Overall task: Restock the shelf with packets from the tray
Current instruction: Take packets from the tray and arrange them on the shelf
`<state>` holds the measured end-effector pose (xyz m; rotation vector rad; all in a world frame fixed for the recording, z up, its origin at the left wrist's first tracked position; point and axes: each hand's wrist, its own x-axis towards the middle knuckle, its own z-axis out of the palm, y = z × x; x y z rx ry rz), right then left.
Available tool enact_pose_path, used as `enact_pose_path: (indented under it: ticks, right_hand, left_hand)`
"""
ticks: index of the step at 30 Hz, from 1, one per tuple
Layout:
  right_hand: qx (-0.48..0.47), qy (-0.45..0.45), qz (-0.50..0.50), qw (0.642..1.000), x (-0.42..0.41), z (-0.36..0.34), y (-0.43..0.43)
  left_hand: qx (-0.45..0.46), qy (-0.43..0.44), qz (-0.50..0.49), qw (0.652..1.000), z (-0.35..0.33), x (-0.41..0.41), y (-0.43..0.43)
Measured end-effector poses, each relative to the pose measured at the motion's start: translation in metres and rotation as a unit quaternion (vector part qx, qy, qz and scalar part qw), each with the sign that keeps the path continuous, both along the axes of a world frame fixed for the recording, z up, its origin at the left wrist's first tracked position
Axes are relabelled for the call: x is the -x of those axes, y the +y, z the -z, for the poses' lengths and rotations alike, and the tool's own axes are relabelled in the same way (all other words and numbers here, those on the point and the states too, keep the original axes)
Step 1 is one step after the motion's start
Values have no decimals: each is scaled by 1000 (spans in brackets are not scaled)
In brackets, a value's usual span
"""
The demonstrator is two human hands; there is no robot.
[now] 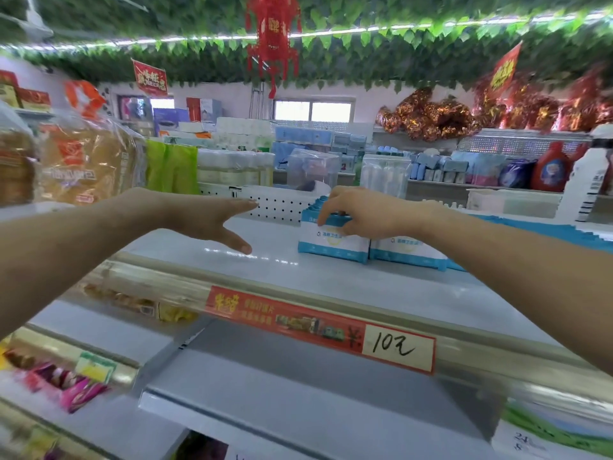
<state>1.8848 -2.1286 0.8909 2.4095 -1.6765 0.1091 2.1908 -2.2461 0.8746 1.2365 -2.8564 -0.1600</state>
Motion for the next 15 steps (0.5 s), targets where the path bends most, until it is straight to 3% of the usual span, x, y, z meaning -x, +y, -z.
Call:
enact_pose_path:
  ticks: [15]
  right_hand:
    - [-64,-20,9,998,19,-9,20]
  left_hand:
    - [8,18,19,1000,11,10,-1]
